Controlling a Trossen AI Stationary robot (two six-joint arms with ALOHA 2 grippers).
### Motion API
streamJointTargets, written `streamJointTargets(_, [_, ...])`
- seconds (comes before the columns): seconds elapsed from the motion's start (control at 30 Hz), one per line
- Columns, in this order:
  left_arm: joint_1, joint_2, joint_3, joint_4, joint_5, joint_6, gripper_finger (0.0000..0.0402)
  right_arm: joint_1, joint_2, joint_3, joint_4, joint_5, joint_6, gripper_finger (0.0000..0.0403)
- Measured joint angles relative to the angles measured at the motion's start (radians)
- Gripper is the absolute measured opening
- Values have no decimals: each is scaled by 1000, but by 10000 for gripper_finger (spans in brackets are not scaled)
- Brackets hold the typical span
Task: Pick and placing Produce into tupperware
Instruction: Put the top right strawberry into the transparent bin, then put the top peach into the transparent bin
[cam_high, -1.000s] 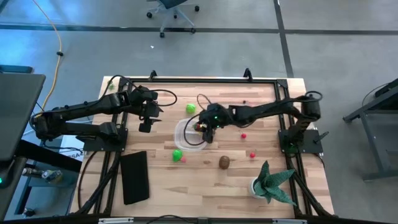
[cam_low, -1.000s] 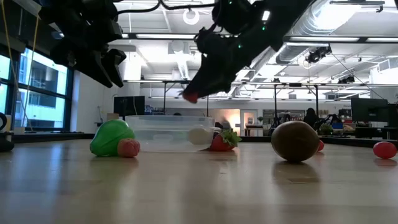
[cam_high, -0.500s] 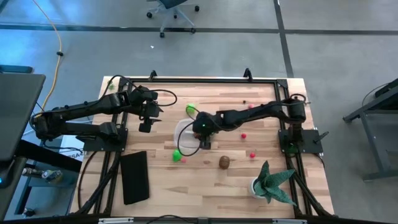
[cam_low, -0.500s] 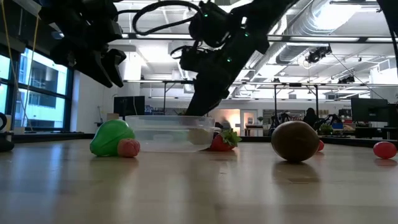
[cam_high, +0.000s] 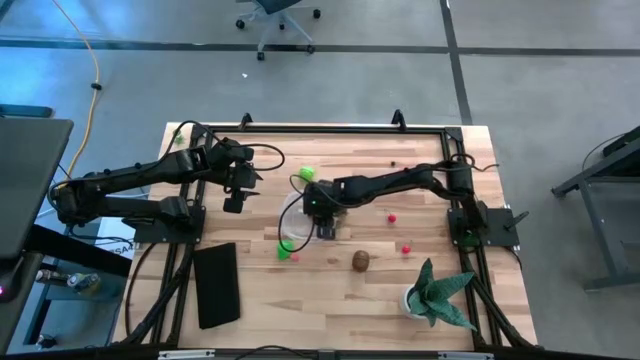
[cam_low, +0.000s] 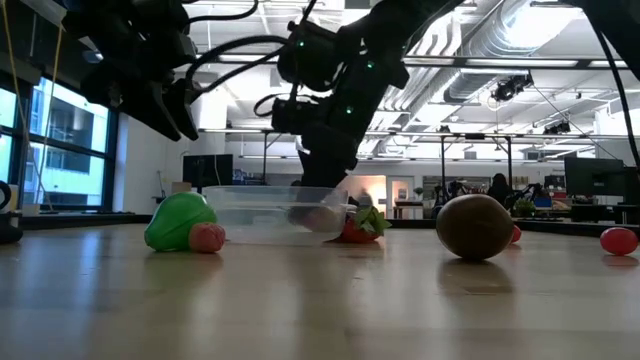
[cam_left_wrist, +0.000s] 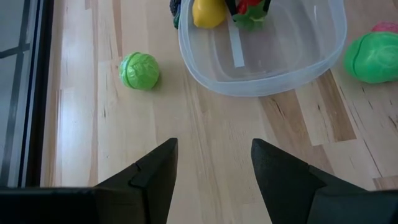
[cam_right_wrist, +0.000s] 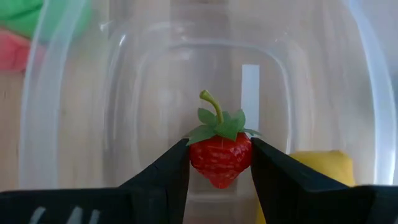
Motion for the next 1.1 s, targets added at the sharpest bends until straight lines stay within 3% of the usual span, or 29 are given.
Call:
streamJointTargets(0.63, [0, 0, 0, 0, 0, 0, 193, 0, 0, 5, 4, 0, 3, 201])
streamJointTargets(0.97, [0, 0, 0, 0, 0, 0, 193, 24, -13, 195, -258, 106, 49, 202])
streamJointTargets(1.1, [0, 0, 0, 0, 0, 0, 193, 12, -87, 185, -311, 174, 144, 201])
